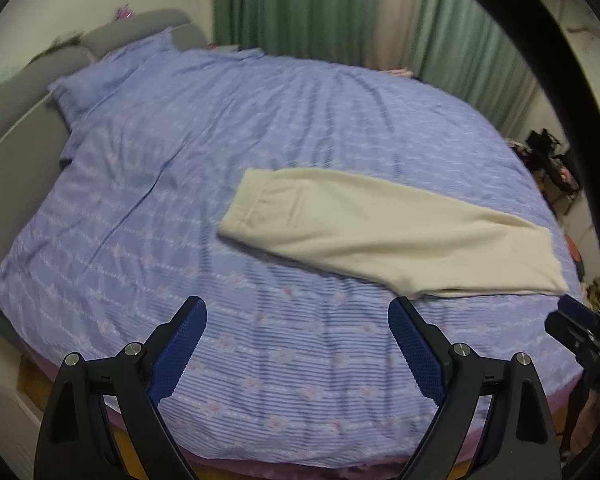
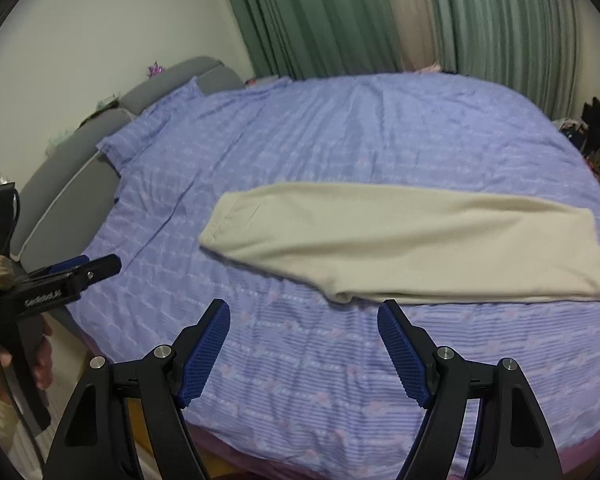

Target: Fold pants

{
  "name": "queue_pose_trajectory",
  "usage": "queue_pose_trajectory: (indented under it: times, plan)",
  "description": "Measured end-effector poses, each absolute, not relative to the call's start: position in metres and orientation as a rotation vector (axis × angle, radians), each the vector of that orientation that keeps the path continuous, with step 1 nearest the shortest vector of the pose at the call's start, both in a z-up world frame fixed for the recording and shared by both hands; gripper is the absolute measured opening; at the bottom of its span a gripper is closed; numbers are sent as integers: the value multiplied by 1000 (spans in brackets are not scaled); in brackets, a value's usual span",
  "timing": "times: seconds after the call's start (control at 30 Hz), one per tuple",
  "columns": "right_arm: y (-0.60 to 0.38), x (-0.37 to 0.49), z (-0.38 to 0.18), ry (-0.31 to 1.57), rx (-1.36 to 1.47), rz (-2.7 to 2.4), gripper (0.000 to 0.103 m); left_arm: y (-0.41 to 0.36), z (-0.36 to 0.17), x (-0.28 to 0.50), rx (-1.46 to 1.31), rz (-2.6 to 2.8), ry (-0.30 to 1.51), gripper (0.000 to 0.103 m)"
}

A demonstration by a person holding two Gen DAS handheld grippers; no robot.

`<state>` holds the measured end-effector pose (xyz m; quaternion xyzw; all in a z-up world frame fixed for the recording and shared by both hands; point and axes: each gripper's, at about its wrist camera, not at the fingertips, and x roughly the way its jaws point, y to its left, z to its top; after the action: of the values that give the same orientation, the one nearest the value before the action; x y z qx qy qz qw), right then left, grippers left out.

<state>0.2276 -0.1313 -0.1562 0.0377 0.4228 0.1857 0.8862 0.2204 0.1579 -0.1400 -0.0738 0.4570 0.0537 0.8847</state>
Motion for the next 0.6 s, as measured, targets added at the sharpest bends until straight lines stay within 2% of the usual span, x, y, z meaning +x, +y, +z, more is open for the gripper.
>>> queue_pose_trajectory:
  times: [0.17,0.43,0.6]
  plan:
    - [-108,258,-203,940,47,429,67,170,-188,250,-169,132,993,93]
    - [-90,322,-298,1075,72,469,47,171,-261,293,-188,163,1066,93]
    - [-89,348,-341,1134,76,439,43,174,-296,312,-214,181,1117,93]
